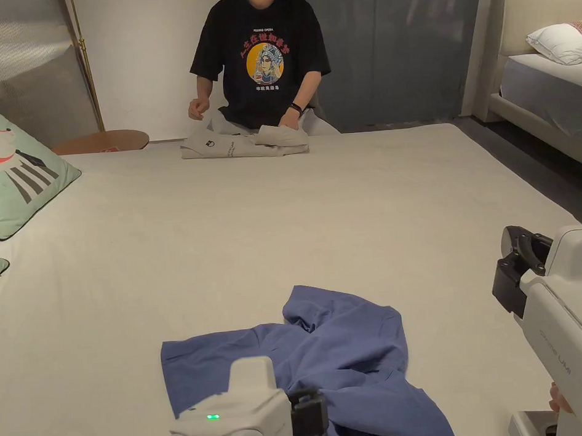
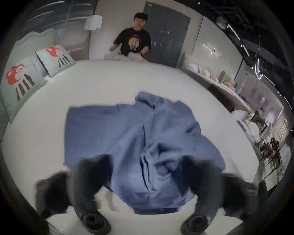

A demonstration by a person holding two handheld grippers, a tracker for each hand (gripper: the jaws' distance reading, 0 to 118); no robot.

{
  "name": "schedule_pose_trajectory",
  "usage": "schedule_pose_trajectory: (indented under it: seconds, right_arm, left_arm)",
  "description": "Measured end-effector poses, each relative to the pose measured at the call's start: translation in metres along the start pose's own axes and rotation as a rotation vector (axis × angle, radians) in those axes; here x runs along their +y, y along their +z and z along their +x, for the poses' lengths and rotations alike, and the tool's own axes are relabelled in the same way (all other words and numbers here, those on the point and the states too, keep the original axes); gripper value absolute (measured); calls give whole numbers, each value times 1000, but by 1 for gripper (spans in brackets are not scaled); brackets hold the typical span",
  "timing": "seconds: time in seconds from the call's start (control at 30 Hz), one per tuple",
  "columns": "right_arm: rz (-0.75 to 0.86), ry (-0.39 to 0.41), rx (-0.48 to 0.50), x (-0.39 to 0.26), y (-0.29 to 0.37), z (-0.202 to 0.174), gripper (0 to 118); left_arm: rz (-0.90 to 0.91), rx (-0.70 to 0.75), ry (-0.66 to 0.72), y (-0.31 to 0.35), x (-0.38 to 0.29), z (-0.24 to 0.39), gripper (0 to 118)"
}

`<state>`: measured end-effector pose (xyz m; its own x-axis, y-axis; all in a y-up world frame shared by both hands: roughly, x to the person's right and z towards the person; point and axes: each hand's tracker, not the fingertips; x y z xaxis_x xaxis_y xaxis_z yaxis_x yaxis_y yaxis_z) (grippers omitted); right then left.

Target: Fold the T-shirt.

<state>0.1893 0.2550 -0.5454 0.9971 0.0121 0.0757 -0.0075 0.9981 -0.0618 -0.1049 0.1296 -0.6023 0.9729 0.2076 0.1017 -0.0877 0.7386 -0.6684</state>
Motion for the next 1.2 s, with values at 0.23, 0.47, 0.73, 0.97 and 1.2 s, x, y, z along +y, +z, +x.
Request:
schedule_pose_trajectory:
  seconds: [0.23, 0.47, 0.73, 0.97, 1.2]
  right_arm:
    - [48, 3, 4, 9, 8, -7, 0]
    - [102, 9, 9, 18, 13, -16, 0]
    - [108, -7, 26, 18, 13, -23, 0]
    - [66, 2, 33, 7, 7, -26, 0]
    - [-8, 14, 36, -15, -1, -29, 0]
  left_arm:
    - [403, 130, -8, 107, 66, -38, 109]
    - [719, 298, -17, 199, 80, -58, 73]
    - [701, 352, -57, 199, 86, -63, 1]
    - [419, 285, -48, 128, 78, -81, 1]
    - [33, 252, 52, 18, 46, -116, 55]
